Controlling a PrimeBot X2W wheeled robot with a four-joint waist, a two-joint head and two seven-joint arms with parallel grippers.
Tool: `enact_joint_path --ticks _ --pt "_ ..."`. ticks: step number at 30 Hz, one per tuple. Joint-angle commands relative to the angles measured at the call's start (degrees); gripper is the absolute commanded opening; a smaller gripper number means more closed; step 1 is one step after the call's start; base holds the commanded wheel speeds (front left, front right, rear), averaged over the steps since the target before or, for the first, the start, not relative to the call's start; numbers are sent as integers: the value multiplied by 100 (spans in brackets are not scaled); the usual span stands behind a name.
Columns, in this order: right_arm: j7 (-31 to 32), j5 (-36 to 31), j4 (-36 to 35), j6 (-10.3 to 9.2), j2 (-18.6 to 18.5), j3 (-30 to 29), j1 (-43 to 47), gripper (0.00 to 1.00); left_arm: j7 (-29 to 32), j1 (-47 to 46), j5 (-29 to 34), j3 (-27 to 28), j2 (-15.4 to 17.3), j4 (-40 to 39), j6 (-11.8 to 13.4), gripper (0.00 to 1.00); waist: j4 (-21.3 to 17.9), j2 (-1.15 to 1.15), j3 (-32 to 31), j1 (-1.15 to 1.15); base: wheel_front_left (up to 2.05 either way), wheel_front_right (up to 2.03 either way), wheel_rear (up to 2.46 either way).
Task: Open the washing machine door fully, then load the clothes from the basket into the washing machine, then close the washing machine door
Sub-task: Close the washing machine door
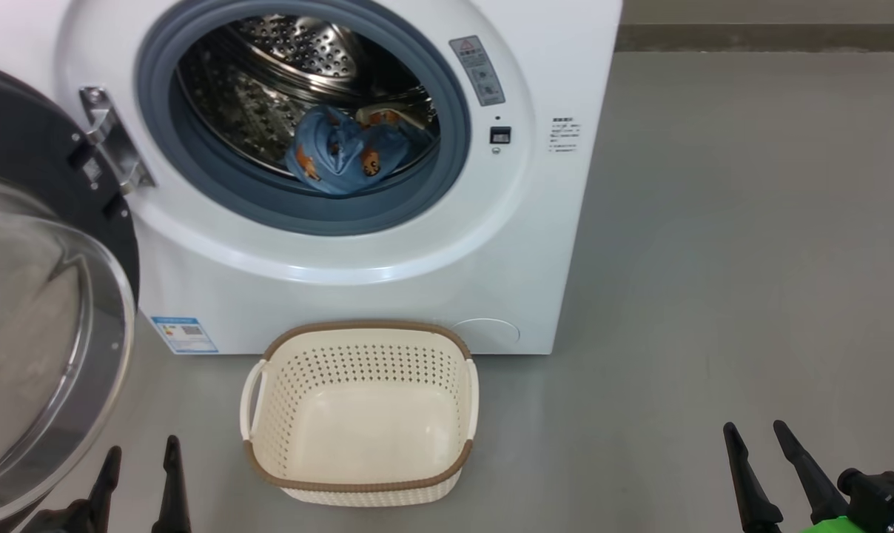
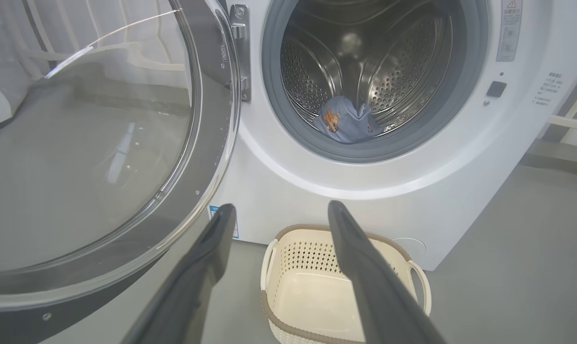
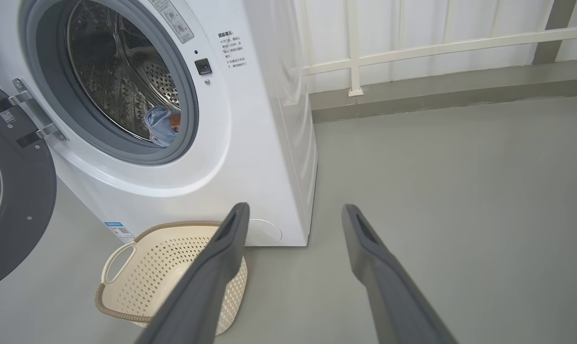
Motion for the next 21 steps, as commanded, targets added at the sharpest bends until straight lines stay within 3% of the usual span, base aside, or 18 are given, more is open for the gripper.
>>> enact_joint_path --ticks 1,13,21 --pt "-28 -11 -154 9 -93 119 -19 100 -37 -109 10 175 73 -137 -9 100 108 0 -20 0 0 0 0" --pt "-28 16 -134 9 -92 339 -55 100 -37 -3 6 299 -34 -158 -9 100 833 0 -106 0 0 0 0" --pt "-28 63 -54 9 -37 673 -207 100 -37 229 -30 372 -100 -223 -9 100 1621 0 -200 0 0 0 0"
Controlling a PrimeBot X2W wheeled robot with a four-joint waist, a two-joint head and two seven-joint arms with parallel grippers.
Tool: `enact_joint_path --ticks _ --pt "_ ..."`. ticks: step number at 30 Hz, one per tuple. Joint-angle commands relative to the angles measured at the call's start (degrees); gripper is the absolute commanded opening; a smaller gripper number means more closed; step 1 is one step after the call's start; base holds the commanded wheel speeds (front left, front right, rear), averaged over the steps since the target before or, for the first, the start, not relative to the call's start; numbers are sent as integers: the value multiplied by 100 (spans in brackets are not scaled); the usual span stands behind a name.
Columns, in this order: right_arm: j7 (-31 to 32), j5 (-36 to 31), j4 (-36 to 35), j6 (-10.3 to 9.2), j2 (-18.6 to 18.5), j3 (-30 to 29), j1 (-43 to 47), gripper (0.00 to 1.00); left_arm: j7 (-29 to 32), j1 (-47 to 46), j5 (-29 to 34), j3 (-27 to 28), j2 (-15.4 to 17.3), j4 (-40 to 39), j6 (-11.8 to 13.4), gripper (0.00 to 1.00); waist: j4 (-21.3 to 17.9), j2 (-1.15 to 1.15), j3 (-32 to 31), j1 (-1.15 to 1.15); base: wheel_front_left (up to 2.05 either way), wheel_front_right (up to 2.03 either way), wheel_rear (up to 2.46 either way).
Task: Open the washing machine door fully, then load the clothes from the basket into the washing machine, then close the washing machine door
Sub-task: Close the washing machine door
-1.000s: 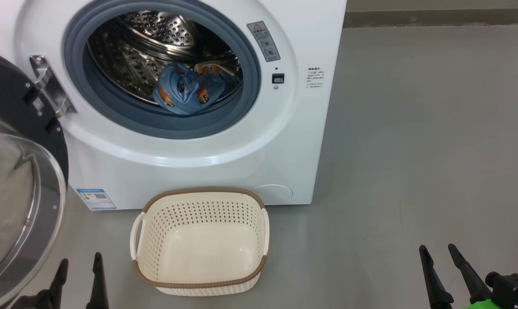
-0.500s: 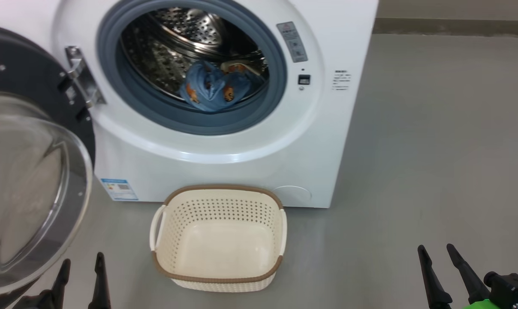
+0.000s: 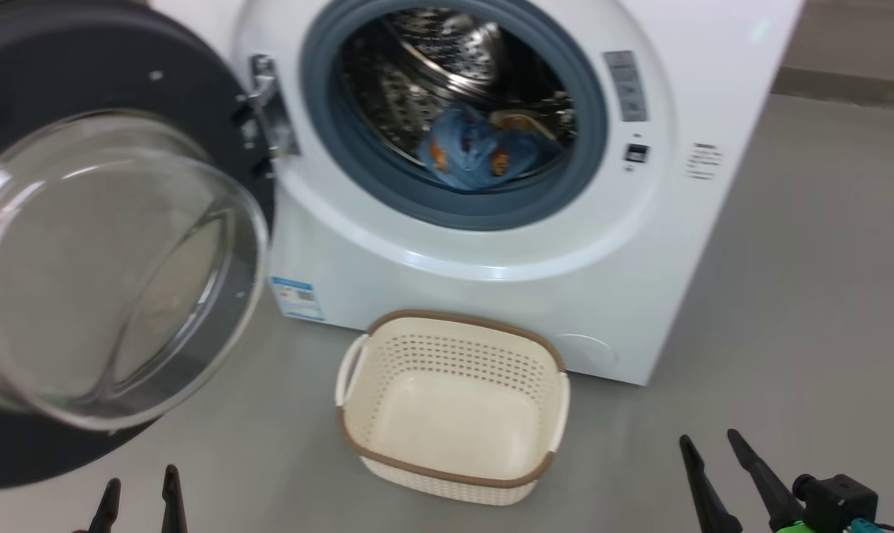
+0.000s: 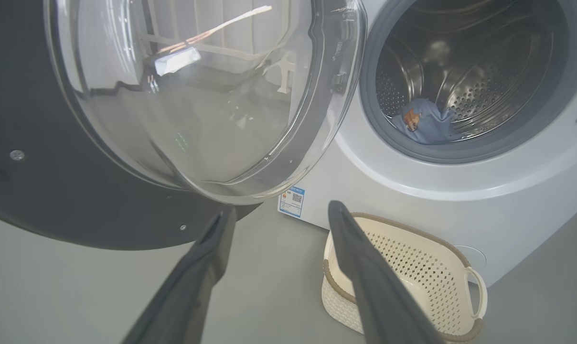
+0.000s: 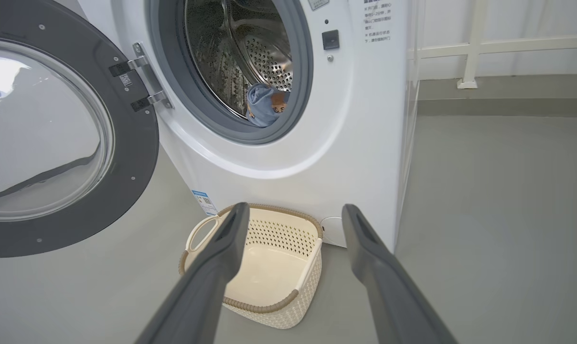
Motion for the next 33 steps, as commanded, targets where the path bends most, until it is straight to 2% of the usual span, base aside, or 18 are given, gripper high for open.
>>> enact_joint_path --ticks 1,10,23,32,33 --pt "-28 28 -106 9 -57 160 -206 100 -37 -81 -27 213 59 -167 -9 100 465 0 -83 0 0 0 0" --pt "-28 59 -67 9 19 362 -312 100 -37 49 -18 257 29 -220 -9 100 1284 0 -151 0 0 0 0" --pt "-28 183 140 9 -82 1017 -838 100 -37 268 -234 644 -16 -547 3 100 1451 0 57 0 0 0 0" --pt "-28 237 165 9 -111 1042 -880 100 -37 243 -329 600 -18 -635 50 100 1450 0 124 0 0 0 0" --pt "-28 237 160 9 -105 1014 -858 100 -37 214 -307 611 -18 -665 46 97 1446 0 129 0 0 0 0"
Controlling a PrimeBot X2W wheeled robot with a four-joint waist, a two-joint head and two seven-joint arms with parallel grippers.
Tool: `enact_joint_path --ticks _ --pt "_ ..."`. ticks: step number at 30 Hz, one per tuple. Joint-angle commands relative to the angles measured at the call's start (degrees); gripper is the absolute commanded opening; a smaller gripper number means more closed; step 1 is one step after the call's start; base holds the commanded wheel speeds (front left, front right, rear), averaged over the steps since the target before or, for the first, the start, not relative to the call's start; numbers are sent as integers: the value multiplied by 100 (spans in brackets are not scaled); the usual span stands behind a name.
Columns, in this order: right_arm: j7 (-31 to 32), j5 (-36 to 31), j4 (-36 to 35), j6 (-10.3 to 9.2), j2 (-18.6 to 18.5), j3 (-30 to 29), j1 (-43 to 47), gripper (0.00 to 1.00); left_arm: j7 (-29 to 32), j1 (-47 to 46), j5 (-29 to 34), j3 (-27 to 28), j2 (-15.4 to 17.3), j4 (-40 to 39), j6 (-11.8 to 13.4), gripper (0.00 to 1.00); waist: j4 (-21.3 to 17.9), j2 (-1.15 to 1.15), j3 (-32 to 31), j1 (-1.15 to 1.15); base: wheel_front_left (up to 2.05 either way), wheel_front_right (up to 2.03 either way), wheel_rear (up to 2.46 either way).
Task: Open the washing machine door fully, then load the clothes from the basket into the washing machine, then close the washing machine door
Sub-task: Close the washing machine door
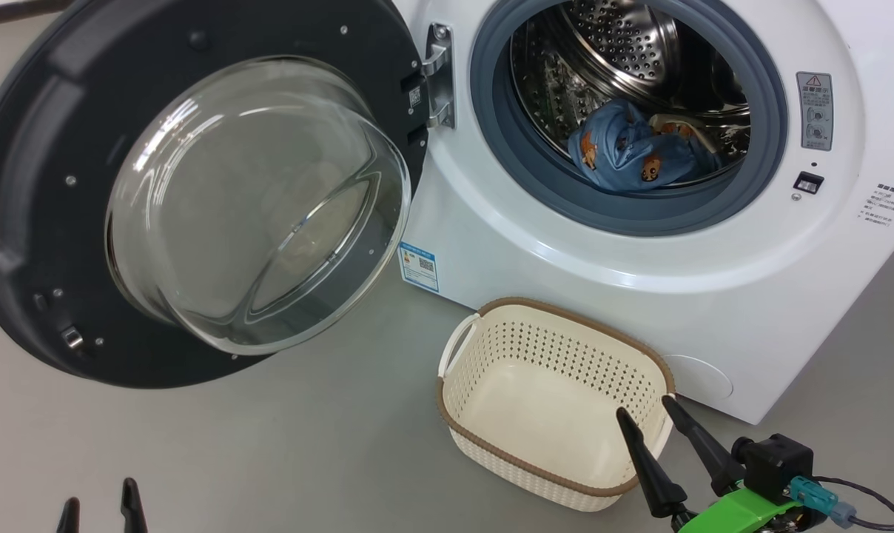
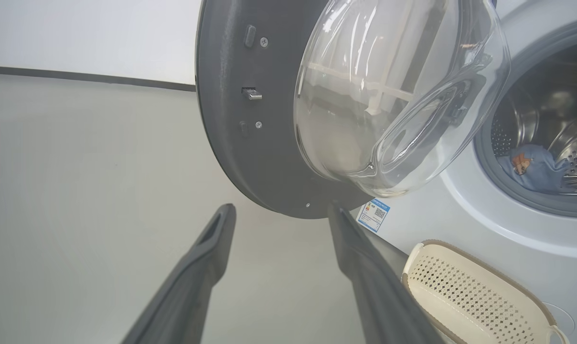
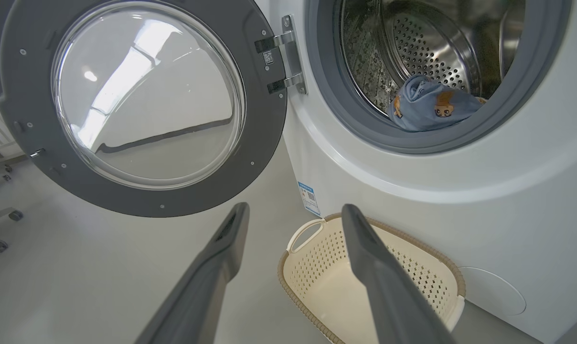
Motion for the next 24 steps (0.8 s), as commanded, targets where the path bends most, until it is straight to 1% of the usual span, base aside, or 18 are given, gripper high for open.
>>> enact_joint_path --ticks 1,2,3,4,5,7,9,12,14,17,19,21,24 --pt "-28 31 -134 9 -42 54 -116 100 -37 -214 59 214 59 -237 25 63 -12 0 8 0 0 0 0" --pt "-28 25 -143 9 -32 31 -81 100 -37 -255 90 257 58 -303 17 30 -18 0 8 0 0 0 0" --pt "-28 25 -143 9 -32 31 -81 100 -37 -255 90 257 58 -303 17 30 -18 0 8 0 0 0 0" --pt "-28 19 -151 9 -19 2 -43 100 -37 -302 116 313 58 -378 9 8 -26 0 11 0 0 0 0" --pt "-28 13 -162 9 -4 -32 -4 100 -37 -363 126 376 73 -463 1 0 -33 0 15 0 0 0 0" --pt "-28 -4 -190 9 27 -104 77 100 -37 -529 126 485 204 -680 -12 0 -50 0 25 0 0 0 0" --pt "-28 -28 -225 9 56 -178 152 100 -37 -734 127 522 458 -912 -19 0 -65 0 41 0 0 0 0" --pt "-28 -62 -280 9 76 -263 230 100 -37 -1145 -17 490 1070 -1080 -21 0 -83 0 94 0 0 0 0" --pt "-28 -84 -316 9 83 -321 268 100 -37 -1509 -313 467 1506 -1065 -22 0 -100 0 130 0 0 0 0" --pt "-28 -122 -374 9 83 -361 237 100 -37 -2119 -1146 520 2158 -852 -23 0 -221 0 266 0 0 0 0" --pt "-28 -140 -394 9 66 -352 171 100 -37 -2476 -1592 469 2622 -597 -23 0 -307 0 368 0 0 0 0" --pt "-28 -156 -398 9 60 -322 92 100 -37 -2810 -2185 434 2952 -236 -23 0 -407 0 464 0 0 0 0" --pt "-28 -173 -402 9 69 -263 -33 100 34 -3255 -3231 381 3423 419 -23 0 -581 0 602 0 0 0 0"
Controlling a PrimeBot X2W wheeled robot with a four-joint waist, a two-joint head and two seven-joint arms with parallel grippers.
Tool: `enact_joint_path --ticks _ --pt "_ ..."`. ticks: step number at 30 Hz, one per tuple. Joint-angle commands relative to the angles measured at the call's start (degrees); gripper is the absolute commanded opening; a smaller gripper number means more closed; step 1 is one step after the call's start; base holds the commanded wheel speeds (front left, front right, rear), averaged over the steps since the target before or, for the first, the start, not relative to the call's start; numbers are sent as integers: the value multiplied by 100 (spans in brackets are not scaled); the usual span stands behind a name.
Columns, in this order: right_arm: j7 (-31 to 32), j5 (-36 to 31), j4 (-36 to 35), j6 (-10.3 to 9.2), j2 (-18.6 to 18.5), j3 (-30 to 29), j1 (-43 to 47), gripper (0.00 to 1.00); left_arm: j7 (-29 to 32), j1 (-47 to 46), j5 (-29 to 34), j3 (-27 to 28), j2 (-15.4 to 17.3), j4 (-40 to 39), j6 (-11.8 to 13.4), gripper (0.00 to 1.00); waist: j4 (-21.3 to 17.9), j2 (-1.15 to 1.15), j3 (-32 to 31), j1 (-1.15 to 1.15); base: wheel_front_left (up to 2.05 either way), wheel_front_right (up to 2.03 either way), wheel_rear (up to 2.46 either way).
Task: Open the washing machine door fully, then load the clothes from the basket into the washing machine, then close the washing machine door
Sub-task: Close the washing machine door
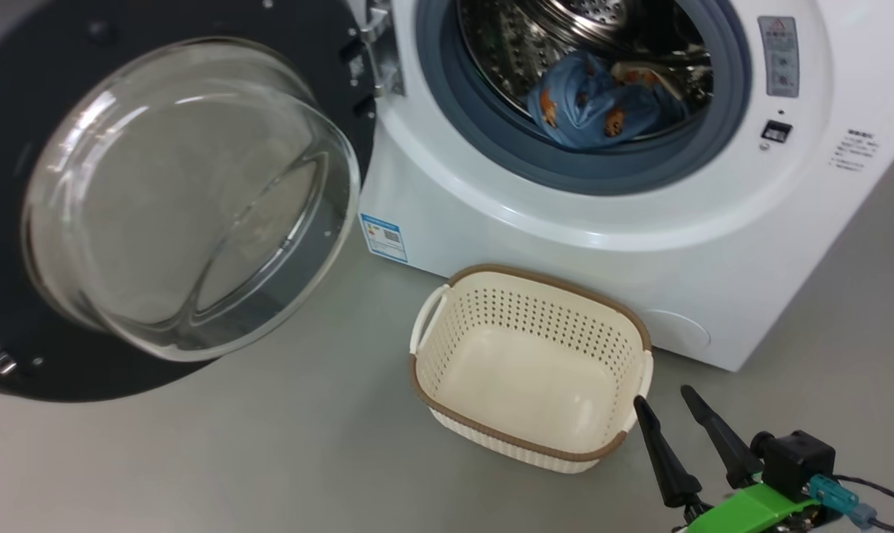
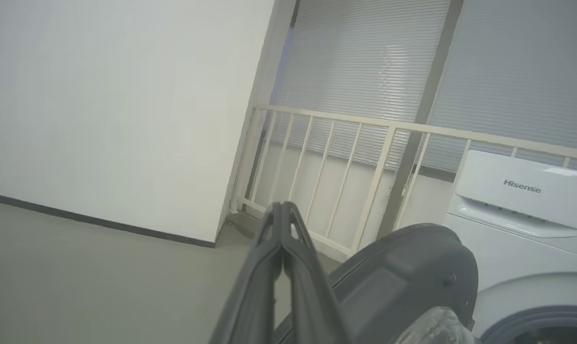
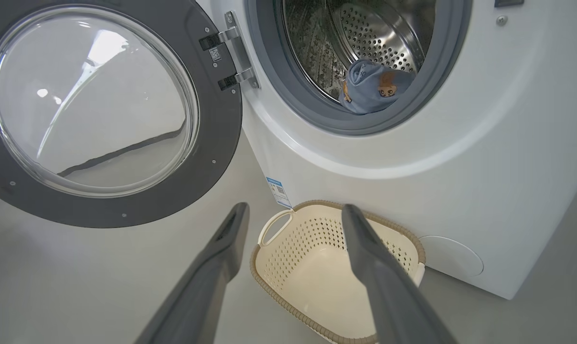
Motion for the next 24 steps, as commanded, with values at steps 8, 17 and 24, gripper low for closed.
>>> enact_joint_path --ticks 8,17,24 --pt "-28 -33 -142 9 -67 226 -347 100 1471 -982 -2692 -131 1159 1105 -15 0 -435 0 463 0 0 0 0" --pt "-28 -16 -162 9 -121 203 -413 100 3097 -1276 -3653 -548 1601 1792 -15 0 -444 0 582 0 0 0 0" --pt "-28 -9 -164 9 -163 228 -444 100 3506 -1374 -3775 -755 1594 2079 -15 0 -421 0 589 0 0 0 0"
